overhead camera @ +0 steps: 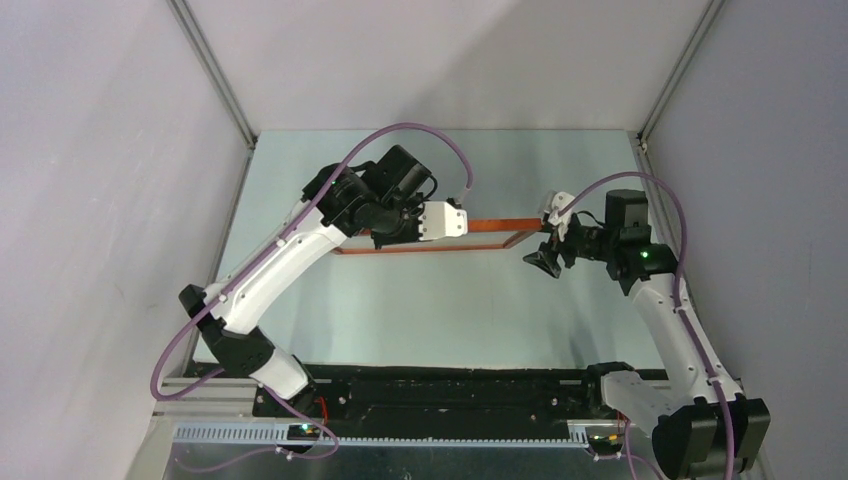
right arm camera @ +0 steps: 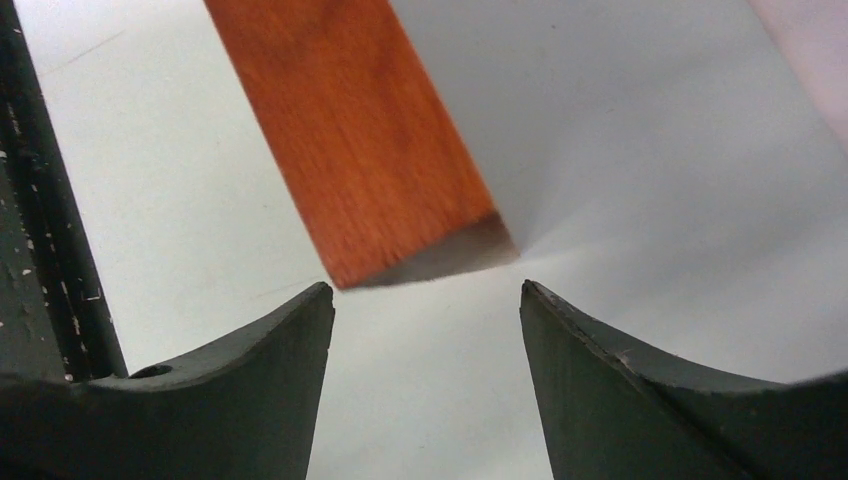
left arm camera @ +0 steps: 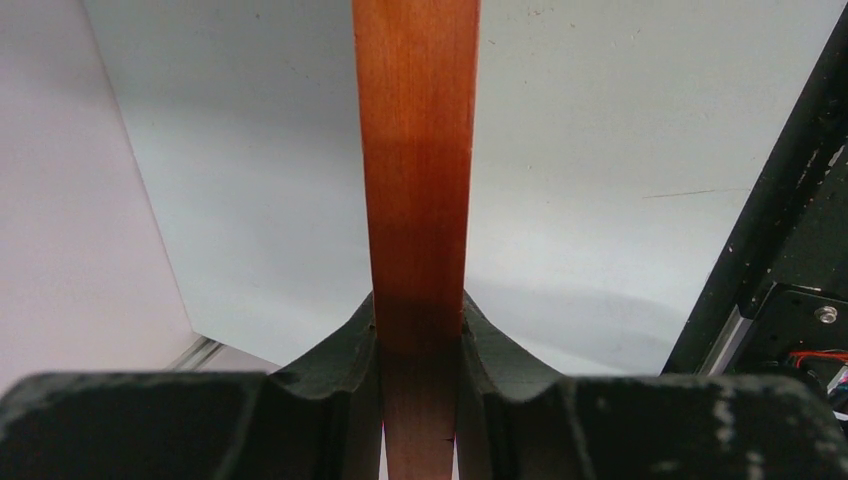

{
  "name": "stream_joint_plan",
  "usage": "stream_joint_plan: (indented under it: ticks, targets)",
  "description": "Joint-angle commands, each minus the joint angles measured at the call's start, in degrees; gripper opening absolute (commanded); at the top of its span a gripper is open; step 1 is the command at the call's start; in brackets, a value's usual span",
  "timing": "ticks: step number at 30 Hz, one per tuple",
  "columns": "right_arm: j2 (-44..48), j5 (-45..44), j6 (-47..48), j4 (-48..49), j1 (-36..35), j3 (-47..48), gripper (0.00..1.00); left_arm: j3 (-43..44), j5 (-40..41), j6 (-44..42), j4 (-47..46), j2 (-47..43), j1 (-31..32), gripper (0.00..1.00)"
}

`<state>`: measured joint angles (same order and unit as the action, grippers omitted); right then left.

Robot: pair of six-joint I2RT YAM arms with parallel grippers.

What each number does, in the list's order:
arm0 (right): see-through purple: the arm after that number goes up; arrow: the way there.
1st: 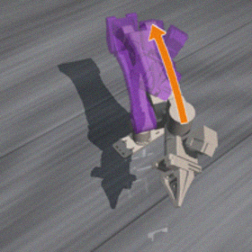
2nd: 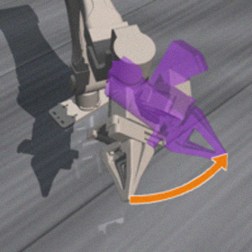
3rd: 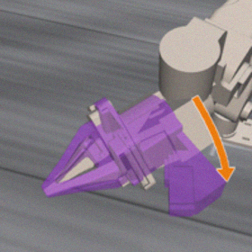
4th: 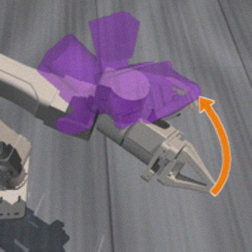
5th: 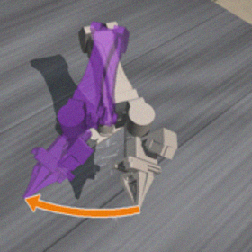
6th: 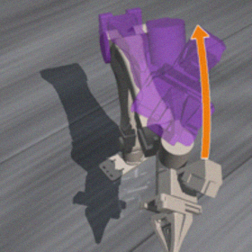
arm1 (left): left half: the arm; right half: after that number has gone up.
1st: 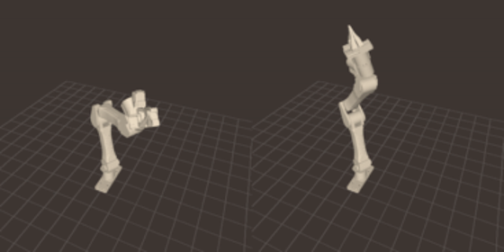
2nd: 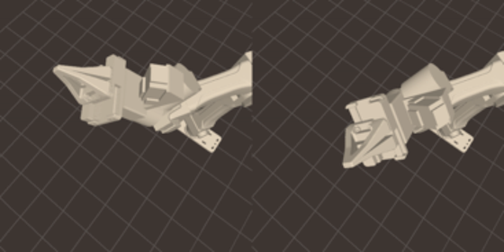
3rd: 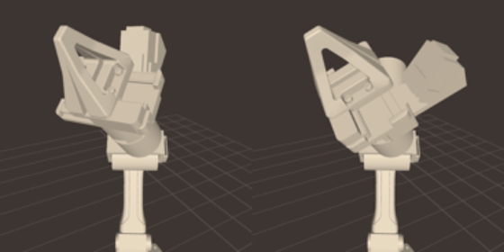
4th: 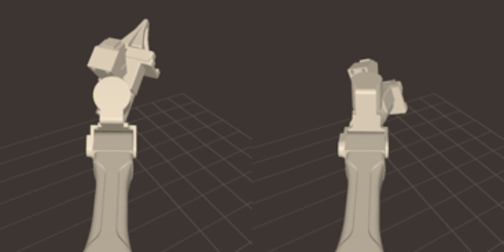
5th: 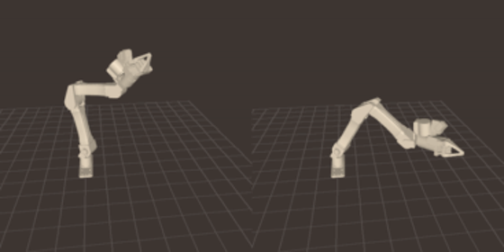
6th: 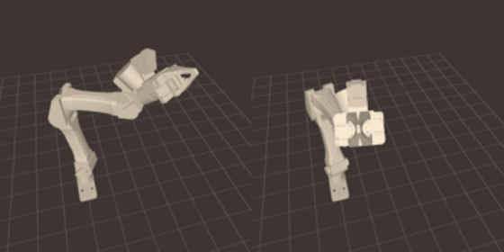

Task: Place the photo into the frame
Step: Turn over the photo frame at the center of the board.

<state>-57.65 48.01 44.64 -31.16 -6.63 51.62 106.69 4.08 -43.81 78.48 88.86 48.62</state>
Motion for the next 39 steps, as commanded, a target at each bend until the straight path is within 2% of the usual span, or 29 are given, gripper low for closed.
stream_joint_plan:
  ticks: [1,6,11,19,27,35,39]
  targets:
    - [0.63,-1.16,6.16,-5.60,1.55,4.51,0.72,3.44,-0.97,-1.23,-2.93,-0.35,0.03,0.00]
    - [1.15,-1.89,8.20,-8.98,1.79,5.57,0.71,3.49,-1.03,-1.37,-2.80,-0.19,-0.26,0.00]
    - [0.65,0.99,7.41,-8.11,1.69,5.66,0.72,3.59,-1.92,-1.35,-2.74,-0.18,-0.37,0.00]
    - [-1.83,5.19,1.55,3.63,1.68,4.82,0.74,3.49,-3.62,-1.23,-2.44,-0.35,-0.31,0.00]
    - [-5.63,10.08,-0.26,7.87,-0.31,4.81,0.74,3.80,-6.82,-1.35,-1.73,0.22,-0.74,0.00]
    - [-7.09,14.25,-0.29,8.28,-0.45,4.81,0.64,4.70,-7.83,-1.61,-1.08,1.06,-1.79,0.00]
    - [-7.24,15.28,-0.05,7.95,0.23,4.81,0.50,4.96,-7.58,-1.77,-0.84,1.76,-2.24,0.00]
